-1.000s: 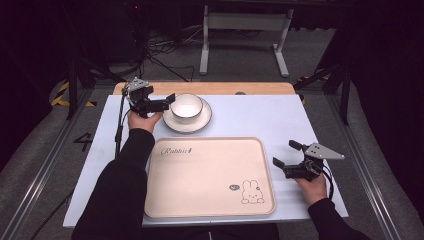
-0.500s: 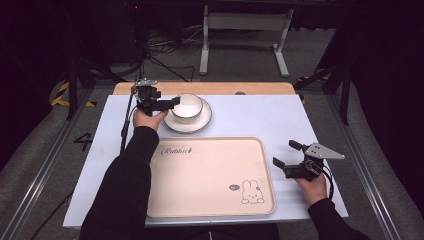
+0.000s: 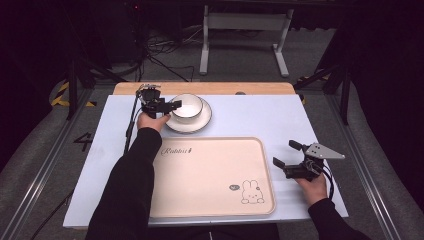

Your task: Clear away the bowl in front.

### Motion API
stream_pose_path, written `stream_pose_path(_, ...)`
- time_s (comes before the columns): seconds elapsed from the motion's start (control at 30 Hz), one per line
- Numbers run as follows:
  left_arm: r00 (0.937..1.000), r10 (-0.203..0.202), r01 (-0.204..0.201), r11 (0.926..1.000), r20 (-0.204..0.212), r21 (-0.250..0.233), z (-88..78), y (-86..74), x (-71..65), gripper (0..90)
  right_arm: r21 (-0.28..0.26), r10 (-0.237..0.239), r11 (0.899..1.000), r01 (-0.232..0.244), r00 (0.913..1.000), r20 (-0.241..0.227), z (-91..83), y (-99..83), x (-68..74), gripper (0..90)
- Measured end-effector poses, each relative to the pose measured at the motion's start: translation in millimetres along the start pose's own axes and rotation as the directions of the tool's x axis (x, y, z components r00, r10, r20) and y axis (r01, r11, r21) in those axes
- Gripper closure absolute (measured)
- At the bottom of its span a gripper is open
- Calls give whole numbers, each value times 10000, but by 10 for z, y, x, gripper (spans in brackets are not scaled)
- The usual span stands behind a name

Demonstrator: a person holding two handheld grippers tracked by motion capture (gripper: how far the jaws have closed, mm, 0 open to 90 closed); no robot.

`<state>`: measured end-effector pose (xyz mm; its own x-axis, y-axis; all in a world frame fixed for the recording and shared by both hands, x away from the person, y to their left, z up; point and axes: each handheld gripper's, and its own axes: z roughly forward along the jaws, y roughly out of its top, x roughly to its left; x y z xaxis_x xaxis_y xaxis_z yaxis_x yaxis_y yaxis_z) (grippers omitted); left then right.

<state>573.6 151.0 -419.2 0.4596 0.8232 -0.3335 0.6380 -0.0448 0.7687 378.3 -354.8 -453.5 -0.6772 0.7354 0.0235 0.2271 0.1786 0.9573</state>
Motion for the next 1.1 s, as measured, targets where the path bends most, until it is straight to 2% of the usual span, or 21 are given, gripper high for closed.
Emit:
stream_pose_path(0.07,9999,-94,93,9999,77,108,27,-9,-5,199,7,13,10000,-13,10000,-5,-1,0,1,17)
stream_pose_path(0.27,10000,2,0,9992,-56,393,97,-24,-33,262,-1,-1,10000,1,10000,-29,-3,0,-3,17)
stream_pose_path(0.37,9997,-236,240,9985,-95,485,123,-30,-24,302,-26,11,10000,-11,10000,-30,-2,-1,-2,17)
stream_pose_path(0.53,9986,-305,335,9969,-432,715,164,-38,-23,371,-57,42,10000,-42,10000,-84,-6,-1,-3,17)
stream_pose_path(0.7,9974,-407,464,9943,-603,962,193,-48,-37,451,-71,58,10000,-59,9999,-120,-8,-2,-5,17)
stream_pose_path(0.83,9955,-323,425,9925,-893,1147,221,-64,-64,499,-83,57,9999,-59,9999,-141,-9,-2,-6,17)
stream_pose_path(1.03,9929,-335,462,9928,-1141,1107,236,-55,-104,594,-81,33,10000,-34,9999,-158,-10,-2,-3,18)
stream_pose_path(1.1,9925,-484,613,9916,-1127,1136,245,-53,-103,610,-86,24,10000,-26,9999,-164,-9,-2,-3,18)
